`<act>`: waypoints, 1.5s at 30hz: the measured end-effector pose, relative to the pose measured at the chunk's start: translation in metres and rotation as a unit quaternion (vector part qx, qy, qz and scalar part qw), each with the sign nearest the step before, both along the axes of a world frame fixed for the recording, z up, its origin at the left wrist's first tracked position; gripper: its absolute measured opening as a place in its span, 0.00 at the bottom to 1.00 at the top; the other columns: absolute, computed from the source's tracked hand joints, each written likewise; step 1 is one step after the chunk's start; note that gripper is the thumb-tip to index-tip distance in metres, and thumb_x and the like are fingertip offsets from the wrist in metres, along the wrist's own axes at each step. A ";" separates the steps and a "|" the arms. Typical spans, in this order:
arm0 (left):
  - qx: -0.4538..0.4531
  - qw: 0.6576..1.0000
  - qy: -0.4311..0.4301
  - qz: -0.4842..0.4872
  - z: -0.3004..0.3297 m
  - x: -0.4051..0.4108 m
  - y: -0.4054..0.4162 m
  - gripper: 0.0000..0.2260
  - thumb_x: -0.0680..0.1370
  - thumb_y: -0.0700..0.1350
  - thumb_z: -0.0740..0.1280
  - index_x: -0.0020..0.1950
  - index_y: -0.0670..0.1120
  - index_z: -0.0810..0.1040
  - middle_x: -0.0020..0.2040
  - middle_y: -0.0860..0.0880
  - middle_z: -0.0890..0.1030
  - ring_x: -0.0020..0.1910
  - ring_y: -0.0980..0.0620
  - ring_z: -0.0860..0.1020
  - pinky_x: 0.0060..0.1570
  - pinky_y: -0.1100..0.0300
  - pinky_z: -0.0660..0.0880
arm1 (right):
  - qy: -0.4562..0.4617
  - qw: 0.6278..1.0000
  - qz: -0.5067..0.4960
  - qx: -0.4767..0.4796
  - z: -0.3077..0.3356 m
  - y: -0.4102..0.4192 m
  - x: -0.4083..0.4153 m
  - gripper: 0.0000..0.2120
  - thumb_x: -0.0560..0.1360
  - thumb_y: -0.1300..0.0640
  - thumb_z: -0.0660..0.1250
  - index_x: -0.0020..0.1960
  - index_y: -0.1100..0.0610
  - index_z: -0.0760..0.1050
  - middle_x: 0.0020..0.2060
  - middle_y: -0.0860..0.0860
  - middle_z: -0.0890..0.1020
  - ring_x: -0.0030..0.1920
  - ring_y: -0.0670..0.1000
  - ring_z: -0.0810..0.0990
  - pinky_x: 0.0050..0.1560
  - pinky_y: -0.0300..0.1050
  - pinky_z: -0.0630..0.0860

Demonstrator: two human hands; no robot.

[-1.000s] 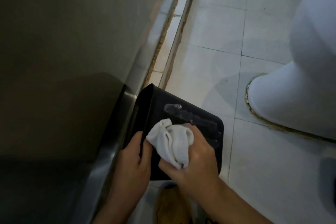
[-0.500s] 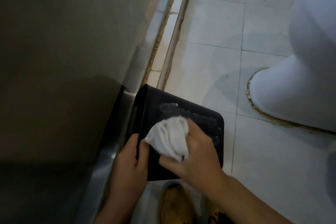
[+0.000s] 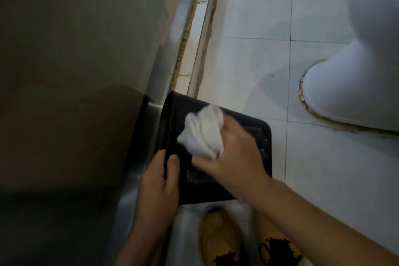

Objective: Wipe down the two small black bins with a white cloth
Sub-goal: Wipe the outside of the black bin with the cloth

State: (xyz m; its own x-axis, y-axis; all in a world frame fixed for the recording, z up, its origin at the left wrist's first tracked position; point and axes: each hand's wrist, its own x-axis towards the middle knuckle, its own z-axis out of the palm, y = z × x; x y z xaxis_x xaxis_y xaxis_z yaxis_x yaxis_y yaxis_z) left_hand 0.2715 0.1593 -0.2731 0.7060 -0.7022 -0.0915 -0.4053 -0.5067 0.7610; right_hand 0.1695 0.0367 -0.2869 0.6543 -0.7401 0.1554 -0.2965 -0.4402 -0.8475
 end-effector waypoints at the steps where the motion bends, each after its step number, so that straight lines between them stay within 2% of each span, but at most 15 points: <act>1: -0.001 1.000 -0.001 -0.004 0.001 -0.001 -0.002 0.12 0.82 0.44 0.59 0.39 0.46 0.71 0.34 0.53 0.74 0.30 0.58 0.72 0.28 0.68 0.65 | 0.012 0.999 -0.046 0.003 0.000 -0.012 0.005 0.24 0.66 0.47 0.74 0.57 0.59 0.78 0.49 0.53 0.80 0.47 0.52 0.79 0.46 0.52 0.81; 4: -0.001 1.000 0.020 0.004 0.003 -0.002 -0.006 0.11 0.82 0.42 0.60 0.39 0.46 0.72 0.32 0.51 0.74 0.30 0.57 0.73 0.27 0.69 0.65 | 0.037 0.994 -0.099 -0.001 0.001 -0.031 0.011 0.25 0.68 0.41 0.69 0.53 0.60 0.78 0.46 0.52 0.79 0.45 0.51 0.78 0.46 0.51 0.80; 10: 0.008 0.998 0.055 0.020 -0.001 0.002 -0.001 0.10 0.82 0.41 0.61 0.41 0.49 0.74 0.37 0.51 0.78 0.33 0.56 0.76 0.33 0.59 0.72 | -0.022 0.997 0.071 -0.030 0.004 0.020 -0.009 0.19 0.67 0.49 0.73 0.53 0.57 0.80 0.47 0.51 0.78 0.46 0.49 0.78 0.44 0.49 0.79; 14: -0.001 1.000 -0.011 -0.002 -0.002 0.000 0.002 0.12 0.80 0.49 0.58 0.38 0.47 0.70 0.32 0.49 0.73 0.29 0.56 0.71 0.28 0.62 0.66 | -0.021 0.998 -0.043 0.033 0.000 -0.007 0.007 0.25 0.67 0.48 0.76 0.60 0.57 0.77 0.50 0.51 0.80 0.48 0.48 0.79 0.48 0.41 0.79; 18: -0.007 1.000 0.001 -0.003 0.001 -0.002 -0.003 0.13 0.82 0.47 0.59 0.39 0.43 0.71 0.31 0.46 0.72 0.31 0.49 0.72 0.27 0.60 0.66 | 0.047 0.987 -0.149 0.020 -0.003 -0.047 0.023 0.24 0.68 0.45 0.73 0.56 0.59 0.76 0.46 0.52 0.80 0.46 0.52 0.79 0.45 0.47 0.79; 23: 0.001 0.999 0.052 0.011 -0.001 0.002 -0.003 0.10 0.80 0.38 0.62 0.43 0.50 0.75 0.37 0.50 0.80 0.36 0.58 0.79 0.32 0.67 0.72 | -0.012 0.999 0.020 -0.028 0.004 0.015 0.002 0.22 0.70 0.43 0.72 0.56 0.58 0.80 0.49 0.50 0.78 0.47 0.50 0.77 0.46 0.49 0.79; 25: -0.003 0.998 0.063 0.011 -0.003 0.003 0.001 0.10 0.81 0.38 0.62 0.42 0.49 0.76 0.37 0.51 0.80 0.35 0.57 0.78 0.33 0.65 0.72 | -0.048 0.998 0.040 -0.007 -0.001 0.026 -0.002 0.21 0.70 0.44 0.72 0.55 0.57 0.78 0.48 0.50 0.78 0.46 0.50 0.78 0.46 0.48 0.79; 28: -0.015 1.000 0.015 0.004 0.000 0.000 0.000 0.15 0.83 0.46 0.59 0.36 0.45 0.70 0.29 0.51 0.72 0.28 0.56 0.69 0.27 0.66 0.64 | -0.056 0.992 -0.069 0.088 -0.004 0.005 0.006 0.26 0.67 0.46 0.75 0.61 0.55 0.74 0.52 0.51 0.80 0.51 0.50 0.80 0.52 0.47 0.80; 31: -0.023 0.998 0.050 0.018 0.005 -0.004 -0.006 0.17 0.83 0.44 0.57 0.34 0.46 0.67 0.28 0.54 0.69 0.26 0.58 0.66 0.25 0.66 0.62 | -0.006 0.975 -0.205 0.083 -0.006 -0.030 0.018 0.25 0.68 0.40 0.68 0.56 0.57 0.75 0.46 0.52 0.81 0.47 0.51 0.81 0.49 0.53 0.81; 33: -0.020 0.999 0.037 0.016 0.003 -0.002 -0.008 0.17 0.83 0.44 0.57 0.33 0.46 0.66 0.28 0.54 0.70 0.25 0.58 0.66 0.25 0.65 0.62 | -0.003 0.974 -0.211 0.077 -0.006 -0.023 0.016 0.27 0.68 0.37 0.65 0.56 0.57 0.75 0.46 0.51 0.81 0.47 0.50 0.81 0.49 0.52 0.81; 35: -0.021 0.999 0.038 0.009 -0.001 0.004 -0.005 0.17 0.83 0.44 0.58 0.34 0.46 0.69 0.29 0.53 0.72 0.26 0.57 0.68 0.27 0.61 0.67 | -0.033 0.978 -0.173 0.111 0.000 0.013 0.008 0.27 0.67 0.40 0.69 0.62 0.51 0.73 0.51 0.45 0.81 0.52 0.43 0.80 0.53 0.42 0.80; 37: -0.013 0.996 0.085 0.006 -0.004 0.008 -0.001 0.12 0.83 0.42 0.59 0.40 0.44 0.75 0.34 0.49 0.78 0.32 0.49 0.77 0.34 0.51 0.75 | -0.099 0.979 -0.121 0.131 0.005 0.054 -0.001 0.25 0.66 0.45 0.73 0.61 0.45 0.72 0.48 0.42 0.80 0.51 0.38 0.80 0.52 0.32 0.77; 39: -0.019 0.993 0.113 0.016 -0.004 0.009 0.004 0.11 0.83 0.41 0.59 0.42 0.43 0.76 0.34 0.43 0.79 0.34 0.42 0.77 0.34 0.45 0.76 | -0.120 0.982 -0.093 0.115 0.002 0.069 0.001 0.22 0.66 0.46 0.73 0.58 0.44 0.71 0.46 0.44 0.80 0.48 0.41 0.81 0.50 0.31 0.77; 43: -0.023 0.999 0.043 0.002 0.001 0.003 0.002 0.17 0.83 0.46 0.57 0.36 0.41 0.69 0.29 0.43 0.70 0.26 0.55 0.66 0.26 0.57 0.64 | -0.080 0.973 -0.186 0.110 -0.007 0.031 0.017 0.24 0.68 0.45 0.74 0.62 0.48 0.72 0.48 0.43 0.78 0.47 0.36 0.77 0.50 0.26 0.73; 45: -0.015 0.999 0.035 0.004 0.003 -0.001 -0.001 0.17 0.83 0.46 0.57 0.35 0.41 0.68 0.29 0.43 0.67 0.26 0.56 0.64 0.25 0.56 0.62 | -0.032 0.958 -0.264 0.104 -0.011 -0.003 0.027 0.20 0.70 0.49 0.75 0.57 0.56 0.75 0.46 0.47 0.79 0.45 0.42 0.78 0.48 0.36 0.78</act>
